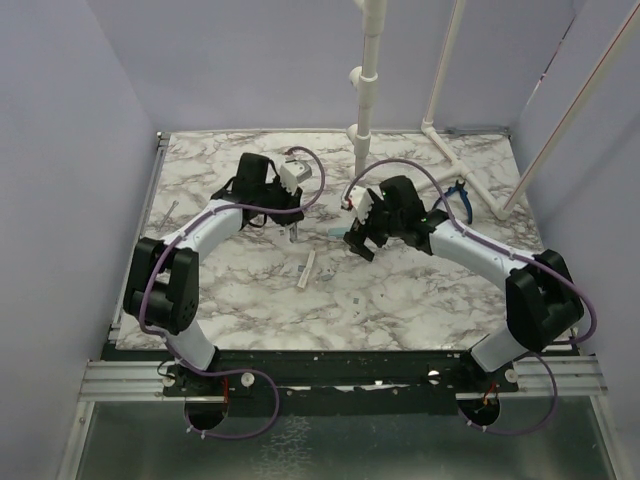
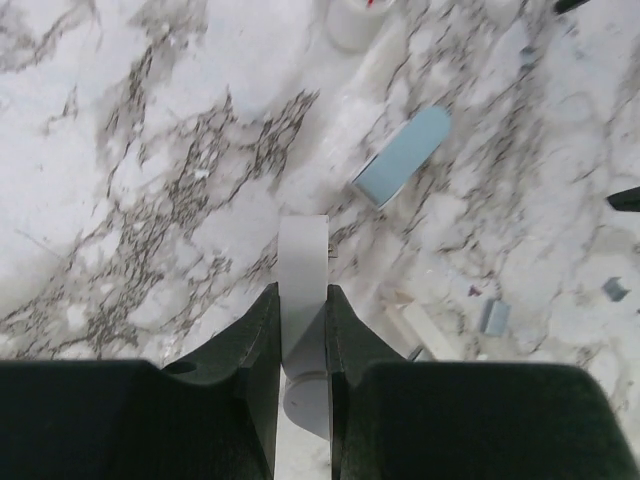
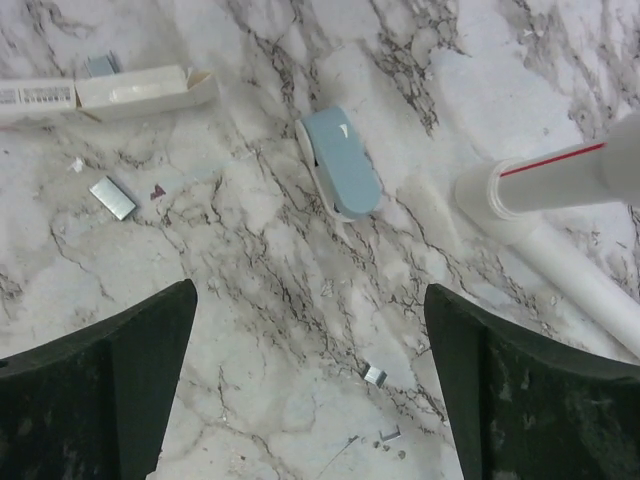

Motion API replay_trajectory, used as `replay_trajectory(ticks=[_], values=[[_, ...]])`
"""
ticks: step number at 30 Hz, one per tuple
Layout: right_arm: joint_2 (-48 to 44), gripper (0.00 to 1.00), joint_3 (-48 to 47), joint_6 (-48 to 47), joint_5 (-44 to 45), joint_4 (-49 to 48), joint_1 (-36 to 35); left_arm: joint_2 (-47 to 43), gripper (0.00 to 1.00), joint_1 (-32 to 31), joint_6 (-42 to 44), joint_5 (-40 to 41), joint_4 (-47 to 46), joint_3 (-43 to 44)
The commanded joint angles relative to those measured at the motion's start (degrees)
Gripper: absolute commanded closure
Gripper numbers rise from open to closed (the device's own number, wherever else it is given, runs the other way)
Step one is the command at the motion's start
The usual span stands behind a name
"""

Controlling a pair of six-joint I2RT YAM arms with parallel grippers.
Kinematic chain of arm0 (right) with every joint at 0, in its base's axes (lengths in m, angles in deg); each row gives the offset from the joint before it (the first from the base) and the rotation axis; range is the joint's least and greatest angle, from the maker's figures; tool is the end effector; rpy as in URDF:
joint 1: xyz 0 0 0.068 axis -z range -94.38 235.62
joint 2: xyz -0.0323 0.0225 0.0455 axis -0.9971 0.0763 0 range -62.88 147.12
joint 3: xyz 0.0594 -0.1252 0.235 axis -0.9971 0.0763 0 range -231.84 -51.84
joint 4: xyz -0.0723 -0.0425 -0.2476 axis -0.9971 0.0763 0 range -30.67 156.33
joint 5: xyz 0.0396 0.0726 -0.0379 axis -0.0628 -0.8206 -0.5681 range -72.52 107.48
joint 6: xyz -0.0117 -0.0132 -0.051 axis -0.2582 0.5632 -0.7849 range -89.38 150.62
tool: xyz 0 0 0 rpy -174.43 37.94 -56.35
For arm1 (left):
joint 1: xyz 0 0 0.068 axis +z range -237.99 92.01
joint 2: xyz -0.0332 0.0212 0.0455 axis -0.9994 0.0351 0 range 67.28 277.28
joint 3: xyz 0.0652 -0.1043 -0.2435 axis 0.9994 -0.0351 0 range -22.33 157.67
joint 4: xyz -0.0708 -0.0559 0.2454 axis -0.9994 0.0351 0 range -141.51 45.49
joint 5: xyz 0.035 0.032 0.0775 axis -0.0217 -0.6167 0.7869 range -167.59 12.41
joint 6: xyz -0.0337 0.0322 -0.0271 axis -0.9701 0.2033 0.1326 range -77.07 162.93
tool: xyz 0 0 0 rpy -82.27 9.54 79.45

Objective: Load the staples into the stapler
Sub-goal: Close the stapler at the center of the board.

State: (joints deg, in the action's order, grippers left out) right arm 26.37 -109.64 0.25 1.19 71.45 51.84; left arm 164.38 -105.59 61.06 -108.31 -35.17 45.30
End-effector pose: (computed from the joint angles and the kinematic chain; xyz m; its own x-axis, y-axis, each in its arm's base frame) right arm 0.2731 0.1947 0.2263 -0.1389 -0.6768 -0.7230 -0.8959 0.3969 -0.1995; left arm 0.3457 -0.1287 0.2322 -0.4630 0.4275 -0.7764 0.7823 0.6089 -0.1312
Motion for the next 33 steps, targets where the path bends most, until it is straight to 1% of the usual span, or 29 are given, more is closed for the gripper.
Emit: replay_trajectory(ticks=[1, 4, 8, 14, 16, 19, 22, 26, 29, 33], values=[[-1.54, 0.00, -4.17, 8.33, -10.26, 3.75, 2.11, -5.03, 1.00, 0.09, -11.11, -9.11, -13.38, -3.88], [-2.26, 0.00, -5.20, 13.79, -15.73, 4.36, 3.45, -7.91, 1.00, -0.09, -20.36, -9.15, -24.04, -7.70], [-1.84, 0.00, -6.91, 21.44, -25.67, 3.18, 5.36, -9.53, 1.00, -0.69, -30.89, -7.01, -32.54, -9.68], [1.55, 0.00, -10.15, 29.83, -30.93, -0.78, 5.31, -11.17, 1.00, -4.03, -40.01, 0.49, -35.00, -9.72], [2.05, 0.00, -10.16, 34.06, -30.85, -3.19, 5.22, -11.44, 1.00, -4.64, -42.58, 2.55, -35.05, -9.69], [2.54, 0.00, -9.97, 39.25, -30.86, -6.62, 4.96, -11.84, 1.00, -5.25, -44.57, 4.97, -35.00, -10.12], [3.80, 0.00, -10.99, 41.01, -28.46, -6.21, 4.18, -11.85, 1.00, -5.95, -45.33, 6.11, -35.03, -10.09], [5.31, 0.03, -12.15, 42.45, -28.89, -7.20, 3.54, -11.38, 1.00, -6.93, -45.70, 6.73, -34.91, -9.39], [6.31, 0.07, -13.54, 42.94, -28.00, -7.22, 3.18, -10.87, 1.00, -7.62, -46.25, 7.11, -34.91, -9.36], [8.31, 0.21, -16.05, 43.62, -26.05, -5.97, 2.76, -10.31, 1.00, -8.77, -46.84, 7.35, -34.90, -9.34]])
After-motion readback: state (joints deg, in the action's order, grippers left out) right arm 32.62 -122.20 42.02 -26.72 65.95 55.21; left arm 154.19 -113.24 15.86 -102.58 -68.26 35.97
